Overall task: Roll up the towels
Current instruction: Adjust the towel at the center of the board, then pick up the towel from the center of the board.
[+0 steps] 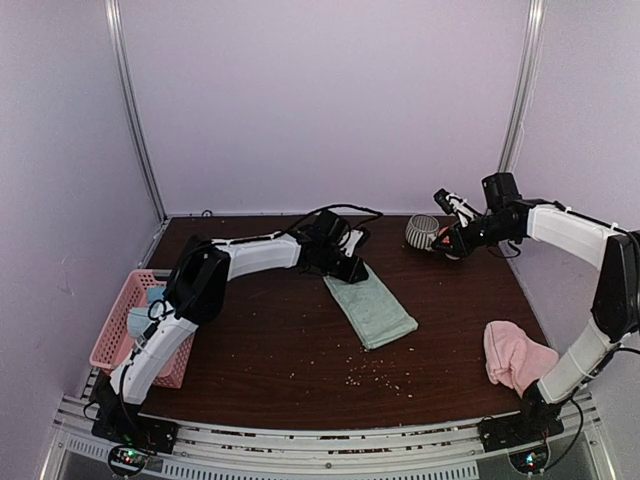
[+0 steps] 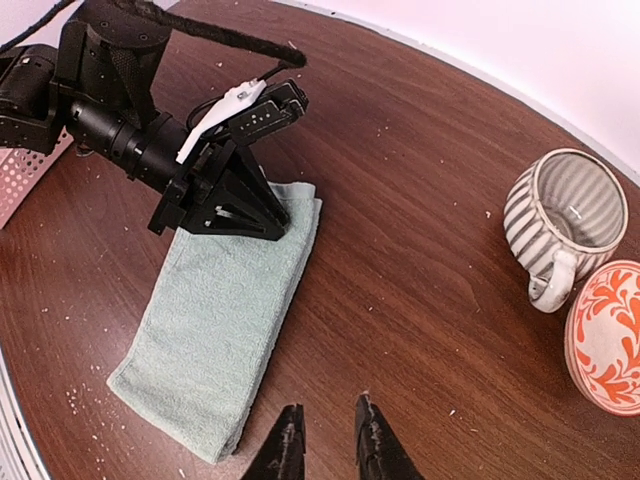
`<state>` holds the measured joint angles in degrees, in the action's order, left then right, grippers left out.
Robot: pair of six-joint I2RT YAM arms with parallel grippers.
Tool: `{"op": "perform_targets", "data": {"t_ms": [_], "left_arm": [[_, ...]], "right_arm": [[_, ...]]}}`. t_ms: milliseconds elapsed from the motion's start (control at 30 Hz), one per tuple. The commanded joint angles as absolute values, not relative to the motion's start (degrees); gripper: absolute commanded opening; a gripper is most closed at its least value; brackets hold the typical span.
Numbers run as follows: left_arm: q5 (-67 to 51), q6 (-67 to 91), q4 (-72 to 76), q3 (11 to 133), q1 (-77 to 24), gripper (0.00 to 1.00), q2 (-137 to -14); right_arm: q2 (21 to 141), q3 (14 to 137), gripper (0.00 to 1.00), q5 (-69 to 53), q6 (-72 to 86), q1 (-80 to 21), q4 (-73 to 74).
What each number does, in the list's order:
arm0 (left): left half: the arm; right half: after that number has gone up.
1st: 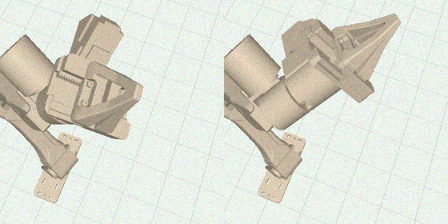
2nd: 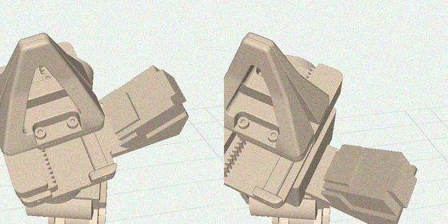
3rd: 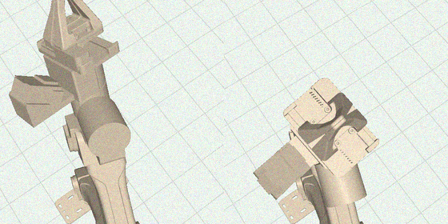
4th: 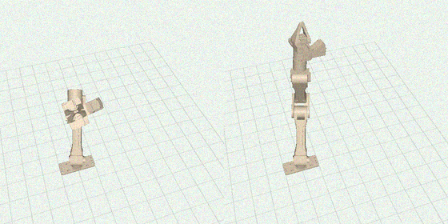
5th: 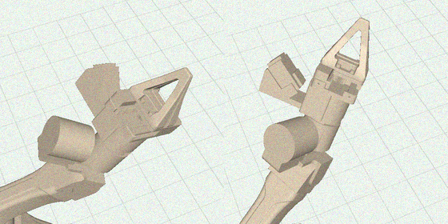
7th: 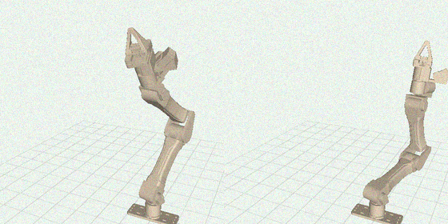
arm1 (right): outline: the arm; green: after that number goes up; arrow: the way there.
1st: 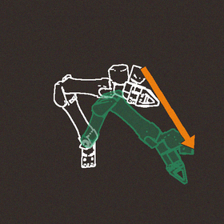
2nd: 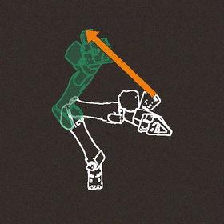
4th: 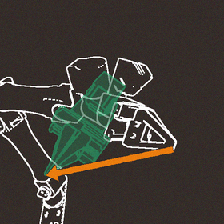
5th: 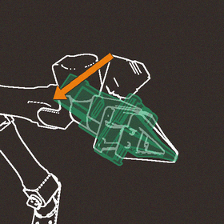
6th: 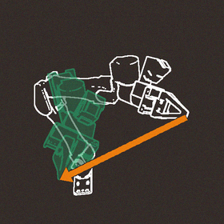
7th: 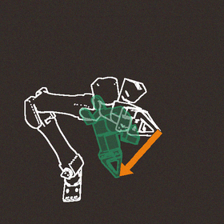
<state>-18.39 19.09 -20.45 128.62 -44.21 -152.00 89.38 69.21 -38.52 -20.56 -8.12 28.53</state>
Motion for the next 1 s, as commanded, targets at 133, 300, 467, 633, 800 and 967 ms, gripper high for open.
{"op": "perform_targets", "data": {"t_ms": [133, 300, 467, 633, 800, 967], "left_arm": [[-16.9, 19.5, -13.3, 114.5, -43.0, 0.35, -133.1], [-13.2, 19.3, -13.3, 101.0, -43.0, 0.45, -119.3], [-12.3, 19.9, -11.5, 84.0, -43.5, 0.44, -107.9], [-6.7, 19.6, -11.5, 71.6, -45.5, 0.43, -100.6], [-4.5, 18.2, -12.6, 65.4, -50.2, 0.43, -95.1], [-1.8, 16.5, -13.1, 62.7, -53.2, 0.43, -92.9]], "right_arm": [[92.2, 68.8, 0.15, -33.7, -25.1, -11.9, 33.9], [95.3, 66.3, 0.15, -27.5, -32.6, -14.6, 37.2], [98.6, 61.3, 0.15, -20.6, -36.3, -15.9, 35.9], [100.3, 59.1, 0.15, -19.5, -35.6, -21.2, 33.9], [101.4, 59.6, 0.15, -20.2, -35.8, -28.5, 35.3], [101.2, 58.9, 0.15, -21.8, -35.4, -32.5, 36.4]]}}
